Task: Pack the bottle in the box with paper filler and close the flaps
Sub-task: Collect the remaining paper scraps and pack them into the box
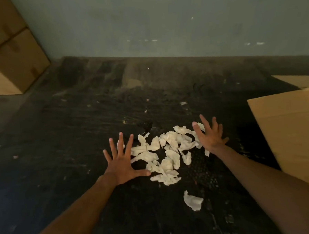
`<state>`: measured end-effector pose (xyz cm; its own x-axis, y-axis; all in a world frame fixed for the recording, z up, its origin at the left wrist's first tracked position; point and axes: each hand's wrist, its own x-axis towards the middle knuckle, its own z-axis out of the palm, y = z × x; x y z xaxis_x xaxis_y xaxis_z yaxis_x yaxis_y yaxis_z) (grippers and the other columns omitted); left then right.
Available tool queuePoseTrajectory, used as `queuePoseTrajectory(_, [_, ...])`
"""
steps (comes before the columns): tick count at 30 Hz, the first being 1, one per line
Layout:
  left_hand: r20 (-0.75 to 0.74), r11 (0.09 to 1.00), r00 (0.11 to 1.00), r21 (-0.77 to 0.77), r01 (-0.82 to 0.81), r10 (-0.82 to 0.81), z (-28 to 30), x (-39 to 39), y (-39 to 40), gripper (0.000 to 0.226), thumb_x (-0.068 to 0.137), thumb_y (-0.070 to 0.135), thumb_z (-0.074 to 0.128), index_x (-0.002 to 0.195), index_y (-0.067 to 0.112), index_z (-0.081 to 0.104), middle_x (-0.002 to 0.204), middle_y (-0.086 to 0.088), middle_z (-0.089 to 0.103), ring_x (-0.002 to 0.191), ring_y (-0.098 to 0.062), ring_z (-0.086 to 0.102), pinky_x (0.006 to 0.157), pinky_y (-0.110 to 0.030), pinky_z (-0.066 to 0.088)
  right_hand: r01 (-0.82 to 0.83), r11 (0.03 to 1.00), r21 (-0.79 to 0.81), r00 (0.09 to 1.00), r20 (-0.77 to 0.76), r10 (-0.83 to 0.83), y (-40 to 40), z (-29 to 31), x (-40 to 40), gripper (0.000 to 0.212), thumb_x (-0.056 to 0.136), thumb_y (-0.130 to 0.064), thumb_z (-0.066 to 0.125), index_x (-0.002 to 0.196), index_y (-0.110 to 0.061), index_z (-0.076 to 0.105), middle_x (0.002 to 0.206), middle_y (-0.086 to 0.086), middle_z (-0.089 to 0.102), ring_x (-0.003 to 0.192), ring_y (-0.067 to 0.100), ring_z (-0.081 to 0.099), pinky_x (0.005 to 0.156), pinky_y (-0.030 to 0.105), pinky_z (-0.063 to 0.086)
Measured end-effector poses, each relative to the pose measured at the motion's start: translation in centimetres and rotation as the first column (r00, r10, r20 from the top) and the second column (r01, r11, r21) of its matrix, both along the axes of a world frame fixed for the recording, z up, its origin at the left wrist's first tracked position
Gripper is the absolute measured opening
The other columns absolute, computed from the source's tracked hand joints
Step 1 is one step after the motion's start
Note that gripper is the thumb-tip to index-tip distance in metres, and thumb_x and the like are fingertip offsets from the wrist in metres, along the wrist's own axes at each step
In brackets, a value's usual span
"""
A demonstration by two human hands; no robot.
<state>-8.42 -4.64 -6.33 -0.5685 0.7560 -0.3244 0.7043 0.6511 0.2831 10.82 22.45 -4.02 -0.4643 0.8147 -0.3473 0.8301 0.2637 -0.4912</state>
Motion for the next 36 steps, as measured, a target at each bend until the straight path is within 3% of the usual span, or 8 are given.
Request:
queuePoseTrajectory(8, [0.027,0.969,0.969,-0.031,0.247,-0.246,-0.1,-5.5,3.4,0.154,0.038,0.091,0.066,0.138,0.044,-0.041,0.149,-0.001,-0.05,0.136,-0.038,-0.041,0.111,-0.071,-0.011,-0.624,0.777,-0.08,0.753,0.203,0.626,-1.0,-0.3,-2.8,0.082,0.068,-0.095,0.026,0.136,-0.072,-0.012,0.16,-0.009,-0.031,0.147,0.032,-0.026,0.108,0.076,-0.008])
queuePoseTrajectory(15, [-0.014,0.815,0.822,-0.139,0.562,-0.569,0.9,-6.0,8.0,0.153,0.04,0.084,0.074,0.141,0.048,-0.035,0.153,0.003,-0.044,0.138,-0.035,-0.04,0.112,-0.064,-0.018,-0.734,0.677,-0.046,0.645,0.265,0.717,-7.1,-0.9,-2.0,0.11,0.06,-0.096,0.043,0.138,-0.063,-0.027,0.153,-0.007,-0.043,0.142,0.03,-0.037,0.109,0.074,-0.011])
queuePoseTrajectory(21, [-0.113,0.737,0.73,-0.174,0.653,-0.674,-0.6,-5.5,7.9,0.126,0.05,0.091,0.06,0.15,0.051,-0.005,0.165,0.008,-0.012,0.15,-0.03,-0.015,0.116,-0.065,-0.004,-0.771,0.634,0.063,0.621,0.299,0.725,-12.3,-2.3,-0.2,0.126,0.052,-0.101,0.043,0.141,-0.053,-0.031,0.153,-0.003,-0.045,0.14,0.032,-0.041,0.106,0.074,-0.017])
queuePoseTrajectory(24, [-0.145,0.759,0.747,-0.056,0.648,-0.649,-0.7,-5.5,6.9,0.108,0.061,0.084,0.061,0.151,0.05,0.011,0.162,0.006,0.009,0.147,-0.026,0.003,0.118,-0.058,0.009,-0.763,0.628,0.152,0.638,0.33,0.695,-13.9,-3.0,-0.1,0.113,0.059,-0.1,0.033,0.142,-0.054,-0.028,0.159,0.001,-0.034,0.144,0.033,-0.033,0.105,0.076,-0.015])
queuePoseTrajectory(26, [-0.168,0.779,0.767,0.0,0.628,-0.619,-0.8,-5.2,5.9,0.094,0.072,0.067,0.066,0.151,0.046,0.02,0.157,0.003,0.019,0.143,-0.024,0.012,0.114,-0.054,0.017,-0.736,0.638,0.226,0.675,0.313,0.668,-14.4,-3.4,0.1,0.093,0.073,-0.093,0.029,0.15,-0.053,-0.006,0.165,0.001,-0.011,0.15,0.033,-0.018,0.11,0.074,-0.007])
queuePoseTrajectory(30, [-0.246,0.81,0.798,0.075,0.581,-0.55,-1.6,-4.0,3.7,0.07,0.082,0.042,0.067,0.145,0.032,0.038,0.143,-0.001,0.038,0.134,-0.024,0.032,0.107,-0.049,0.028,-0.71,0.612,0.349,0.702,0.27,0.659,-14.6,-3.7,0.8,0.058,0.082,-0.065,0.05,0.133,-0.039,0.047,0.142,-0.001,0.045,0.132,0.028,0.039,0.102,0.053,0.042])
queuePoseTrajectory(33, [-0.289,0.846,0.824,0.077,0.527,-0.487,-1.9,-3.4,3.2,0.059,0.087,0.026,0.065,0.141,0.022,0.043,0.137,-0.003,0.05,0.126,-0.023,0.046,0.106,-0.041,0.035,-0.697,0.606,0.384,0.709,0.238,0.664,-15.1,-3.9,0.9,0.055,0.078,-0.042,0.07,0.13,-0.031,0.053,0.13,0.002,0.054,0.118,0.026,0.051,0.091,0.041,0.048])
queuePoseTrajectory(36, [-0.198,0.916,0.91,0.1,0.388,-0.363,-0.5,-3.1,3.6,0.058,0.092,0.019,0.061,0.145,0.018,0.036,0.135,-0.008,0.056,0.121,-0.025,0.055,0.102,-0.04,0.045,-0.68,0.657,0.325,0.731,0.227,0.644,-15.2,-3.0,0.5,0.056,0.089,-0.023,0.064,0.141,-0.027,0.043,0.137,0.005,0.045,0.125,0.024,0.048,0.1,0.038,0.043])
